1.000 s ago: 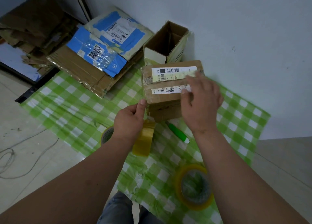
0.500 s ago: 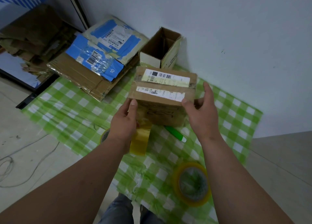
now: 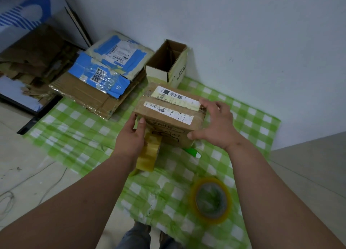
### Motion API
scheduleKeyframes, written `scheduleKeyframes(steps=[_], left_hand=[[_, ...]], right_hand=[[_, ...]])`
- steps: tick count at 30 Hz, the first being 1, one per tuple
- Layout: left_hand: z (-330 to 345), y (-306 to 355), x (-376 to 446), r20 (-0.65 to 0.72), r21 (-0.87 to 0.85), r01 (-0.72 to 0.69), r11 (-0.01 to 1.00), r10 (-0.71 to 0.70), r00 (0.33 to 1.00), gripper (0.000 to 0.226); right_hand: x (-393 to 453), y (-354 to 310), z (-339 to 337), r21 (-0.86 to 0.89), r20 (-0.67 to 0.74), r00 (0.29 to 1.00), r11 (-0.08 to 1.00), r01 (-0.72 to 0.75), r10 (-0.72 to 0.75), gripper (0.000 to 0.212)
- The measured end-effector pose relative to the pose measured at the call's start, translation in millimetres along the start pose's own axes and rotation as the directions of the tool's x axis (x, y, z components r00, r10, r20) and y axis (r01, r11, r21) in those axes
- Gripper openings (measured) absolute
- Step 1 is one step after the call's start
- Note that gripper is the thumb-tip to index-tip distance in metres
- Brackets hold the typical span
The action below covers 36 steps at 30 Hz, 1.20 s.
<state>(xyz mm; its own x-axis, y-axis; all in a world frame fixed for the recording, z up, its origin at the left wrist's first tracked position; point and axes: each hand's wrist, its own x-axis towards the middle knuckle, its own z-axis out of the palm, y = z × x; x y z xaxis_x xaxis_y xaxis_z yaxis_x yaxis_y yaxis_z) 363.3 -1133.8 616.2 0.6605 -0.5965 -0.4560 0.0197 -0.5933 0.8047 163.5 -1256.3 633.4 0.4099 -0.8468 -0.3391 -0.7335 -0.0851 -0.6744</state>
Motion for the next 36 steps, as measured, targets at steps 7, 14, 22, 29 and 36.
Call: scheduleKeyframes(steps=[7, 14, 22, 29, 36], left_hand=[[-4, 0, -3, 0.033, 0.050, -0.004, 0.999, 0.002, 0.999, 0.057], [-2, 8, -15, 0.101, 0.056, -0.096, 0.994, 0.090, 0.991, 0.057], [-5, 20, -19, 0.164, -0.021, -0.130, 0.991, 0.131, 0.978, 0.059], [-5, 22, -27, 0.246, -0.064, -0.199, 0.978, 0.209, 0.947, 0.061], [-2, 31, -36, 0.210, -0.080, -0.331, 0.940, 0.340, 0.917, 0.051]], right_hand=[[-14, -3, 6, 0.024, -0.112, 0.978, 0.983, 0.180, -0.176, 0.104], [-40, -9, 27, 0.086, -0.486, 0.873, 0.993, 0.078, -0.027, 0.101], [-35, -18, 44, 0.092, -0.450, 0.879, 0.988, -0.128, 0.156, 0.091], [-43, -13, 36, 0.204, -0.394, 0.911, 0.978, -0.041, 0.121, 0.056], [-65, -13, 28, 0.215, -0.563, 0.825, 0.973, 0.088, 0.050, 0.015]])
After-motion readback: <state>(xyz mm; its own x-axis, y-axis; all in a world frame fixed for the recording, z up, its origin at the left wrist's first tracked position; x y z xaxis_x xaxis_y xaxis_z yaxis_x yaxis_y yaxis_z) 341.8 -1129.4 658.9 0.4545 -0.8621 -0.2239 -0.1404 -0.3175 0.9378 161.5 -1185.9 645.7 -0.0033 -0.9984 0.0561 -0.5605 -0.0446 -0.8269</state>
